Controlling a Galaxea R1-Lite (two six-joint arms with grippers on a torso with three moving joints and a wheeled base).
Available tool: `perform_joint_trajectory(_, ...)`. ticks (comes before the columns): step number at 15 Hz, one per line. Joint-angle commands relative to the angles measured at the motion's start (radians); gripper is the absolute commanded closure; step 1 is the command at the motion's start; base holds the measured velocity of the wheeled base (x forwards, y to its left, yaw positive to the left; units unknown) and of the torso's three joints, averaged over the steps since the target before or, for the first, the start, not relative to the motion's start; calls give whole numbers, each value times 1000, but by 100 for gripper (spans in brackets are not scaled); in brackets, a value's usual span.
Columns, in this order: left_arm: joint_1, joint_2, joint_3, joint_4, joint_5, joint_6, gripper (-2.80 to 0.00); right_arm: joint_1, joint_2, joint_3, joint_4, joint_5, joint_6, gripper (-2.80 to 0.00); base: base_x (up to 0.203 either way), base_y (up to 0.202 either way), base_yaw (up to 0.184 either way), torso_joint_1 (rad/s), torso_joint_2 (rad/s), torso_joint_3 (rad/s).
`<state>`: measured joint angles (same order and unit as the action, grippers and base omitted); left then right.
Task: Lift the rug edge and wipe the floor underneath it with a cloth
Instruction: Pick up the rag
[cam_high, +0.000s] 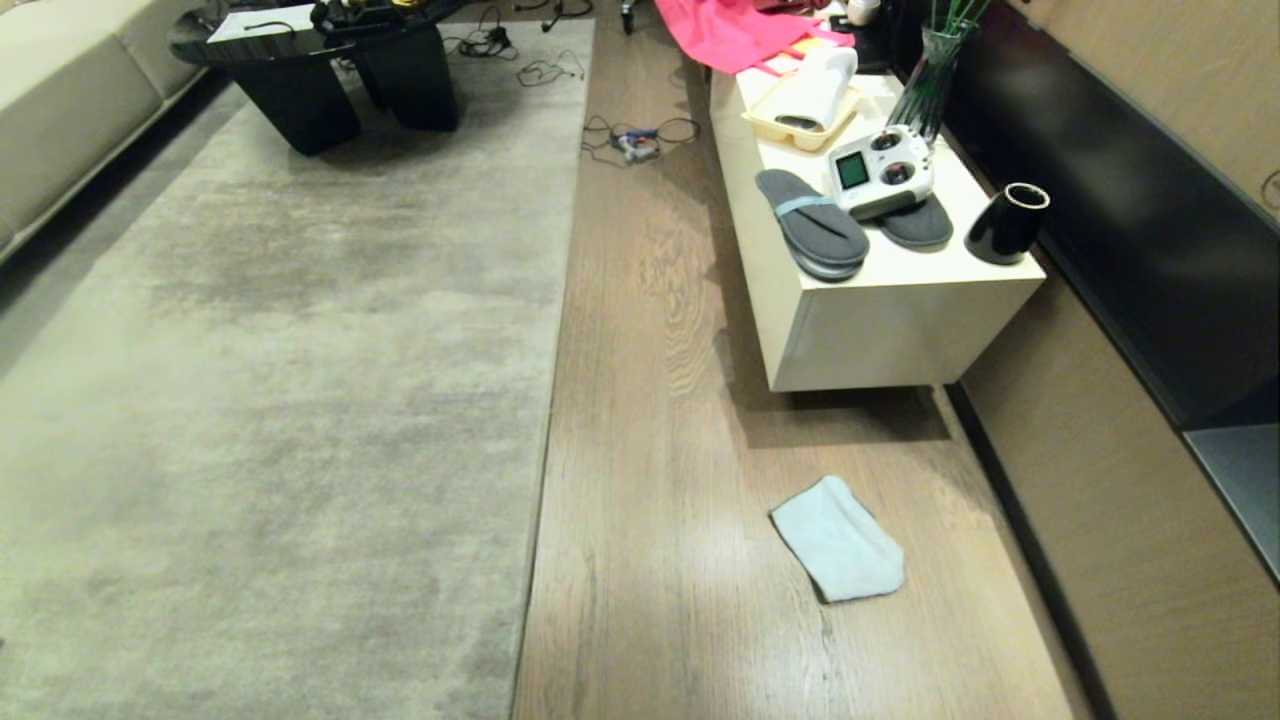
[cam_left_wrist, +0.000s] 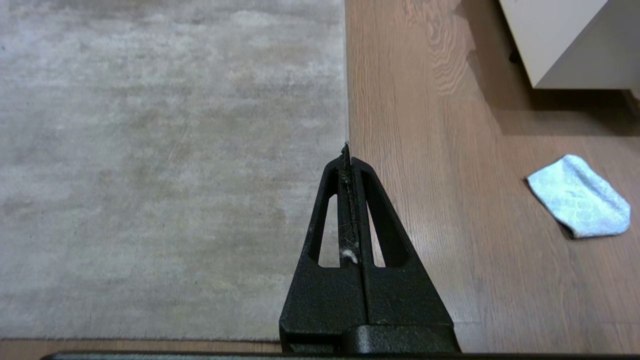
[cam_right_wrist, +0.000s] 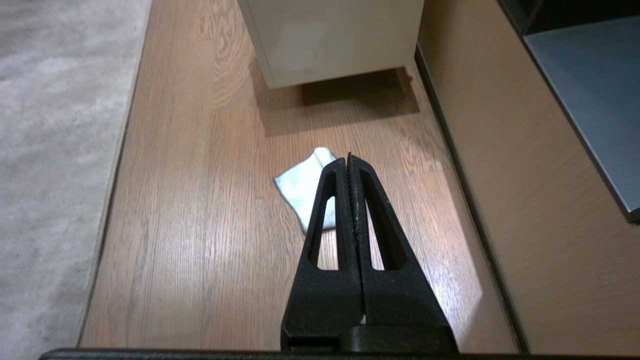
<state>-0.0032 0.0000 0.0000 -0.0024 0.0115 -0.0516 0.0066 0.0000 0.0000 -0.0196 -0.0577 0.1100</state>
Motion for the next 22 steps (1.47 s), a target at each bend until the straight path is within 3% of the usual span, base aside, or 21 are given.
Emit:
perform_joint_trajectory(1, 0, 0, 0, -1, 1, -4, 0, 1, 0, 0, 0, -1, 0, 0, 0, 0, 0, 1, 2, -198)
perform_joint_trajectory(22, 0, 0, 0, -1, 2, -7, 0, 1, 1, 0, 0, -1, 0, 0, 0, 0, 0, 2, 2, -198)
